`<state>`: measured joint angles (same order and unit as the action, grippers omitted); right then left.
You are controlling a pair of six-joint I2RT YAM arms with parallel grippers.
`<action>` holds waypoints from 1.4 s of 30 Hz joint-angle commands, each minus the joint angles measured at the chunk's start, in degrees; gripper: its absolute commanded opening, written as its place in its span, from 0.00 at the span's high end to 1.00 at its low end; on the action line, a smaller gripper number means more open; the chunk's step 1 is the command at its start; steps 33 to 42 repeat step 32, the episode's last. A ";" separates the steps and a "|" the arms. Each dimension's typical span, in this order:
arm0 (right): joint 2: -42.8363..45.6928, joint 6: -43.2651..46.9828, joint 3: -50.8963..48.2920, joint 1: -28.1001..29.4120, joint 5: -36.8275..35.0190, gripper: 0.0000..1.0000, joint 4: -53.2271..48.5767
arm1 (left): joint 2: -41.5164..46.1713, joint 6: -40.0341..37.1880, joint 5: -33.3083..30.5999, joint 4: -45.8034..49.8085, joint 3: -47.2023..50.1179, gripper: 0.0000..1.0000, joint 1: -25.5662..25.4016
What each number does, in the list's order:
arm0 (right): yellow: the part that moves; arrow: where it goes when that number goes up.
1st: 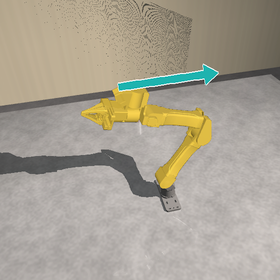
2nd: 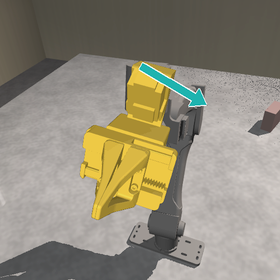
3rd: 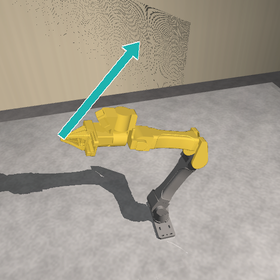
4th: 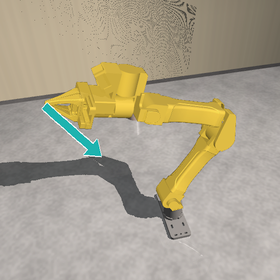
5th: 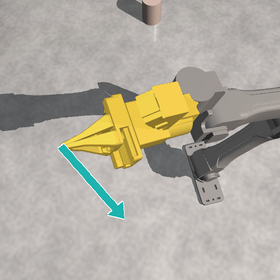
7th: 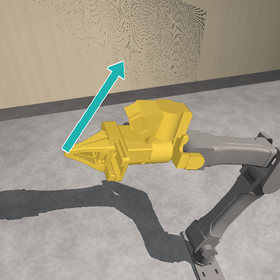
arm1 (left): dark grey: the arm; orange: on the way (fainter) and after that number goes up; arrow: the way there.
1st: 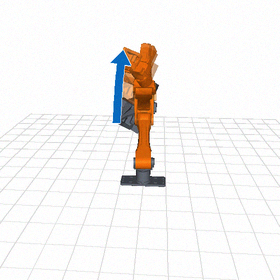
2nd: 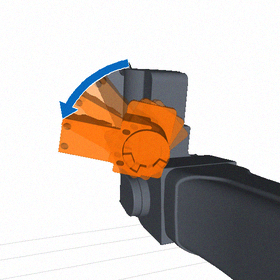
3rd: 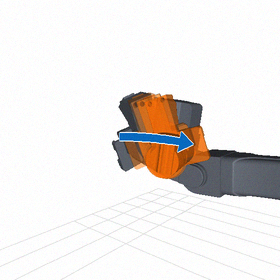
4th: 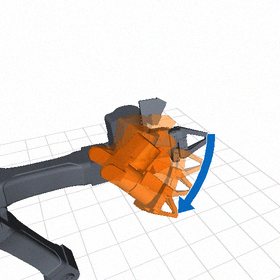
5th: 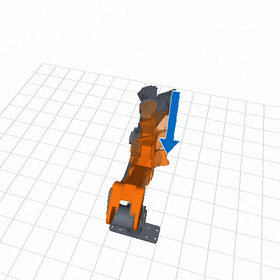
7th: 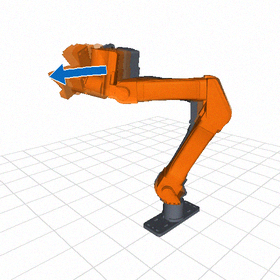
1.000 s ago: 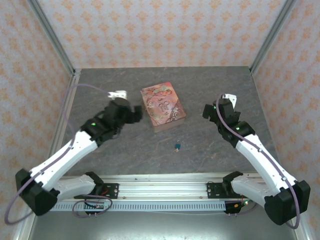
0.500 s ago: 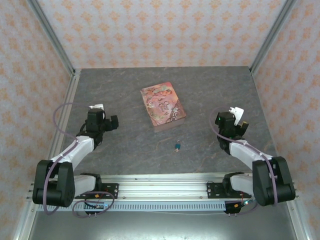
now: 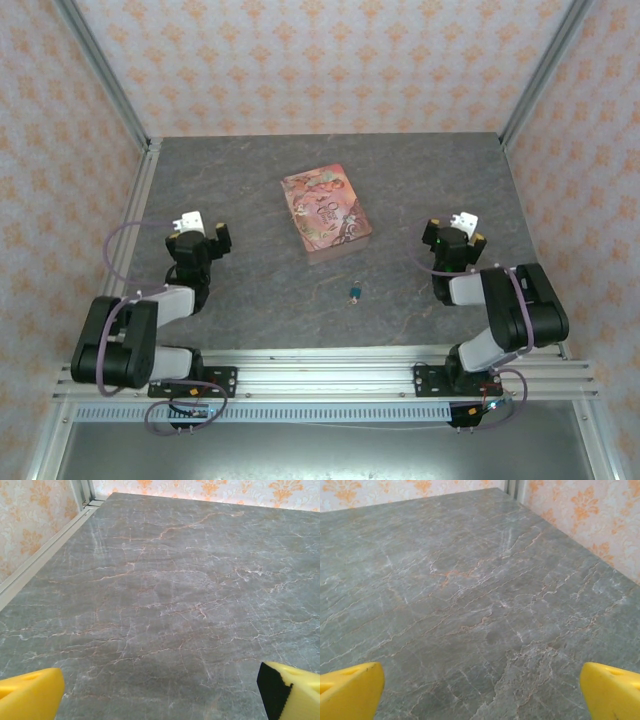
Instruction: Unlock the padlock with the key
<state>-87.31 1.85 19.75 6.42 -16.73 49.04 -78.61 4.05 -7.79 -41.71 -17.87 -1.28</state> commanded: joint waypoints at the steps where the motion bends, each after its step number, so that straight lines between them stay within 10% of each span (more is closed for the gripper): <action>1: -0.51 0.52 1.22 -0.52 0.52 0.00 2.82 | -5.76 -2.40 1.31 -6.85 -2.43 0.00 0.22; 42: -0.02 -1.50 2.97 -2.28 1.20 0.00 -1.64 | -7.26 -4.93 3.84 -0.54 -6.74 0.00 -1.01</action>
